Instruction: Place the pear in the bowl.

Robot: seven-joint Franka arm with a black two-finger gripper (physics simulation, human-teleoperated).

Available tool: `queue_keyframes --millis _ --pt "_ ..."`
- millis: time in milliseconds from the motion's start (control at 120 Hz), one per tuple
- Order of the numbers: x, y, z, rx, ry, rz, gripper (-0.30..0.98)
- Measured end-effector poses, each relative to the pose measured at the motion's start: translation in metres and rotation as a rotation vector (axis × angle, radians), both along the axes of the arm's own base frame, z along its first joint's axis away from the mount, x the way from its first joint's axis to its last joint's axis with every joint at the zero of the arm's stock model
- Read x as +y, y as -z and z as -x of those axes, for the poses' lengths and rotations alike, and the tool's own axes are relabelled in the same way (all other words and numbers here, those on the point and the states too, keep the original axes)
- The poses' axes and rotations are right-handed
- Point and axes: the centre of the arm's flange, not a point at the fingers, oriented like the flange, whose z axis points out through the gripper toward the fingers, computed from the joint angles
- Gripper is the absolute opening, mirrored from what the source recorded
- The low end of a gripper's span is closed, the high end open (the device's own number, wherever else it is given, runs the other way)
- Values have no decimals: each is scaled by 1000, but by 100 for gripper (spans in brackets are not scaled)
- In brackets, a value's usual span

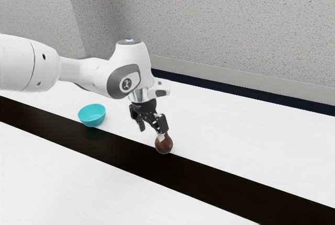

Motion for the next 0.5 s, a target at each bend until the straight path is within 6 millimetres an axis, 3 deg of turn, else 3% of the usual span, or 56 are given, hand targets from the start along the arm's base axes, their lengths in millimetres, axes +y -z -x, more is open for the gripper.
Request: queue_keyframes --millis 167,500 --pt "2 13 -25 -22 -3 14 69" --pt "7 55 -52 -4 2 31 69"
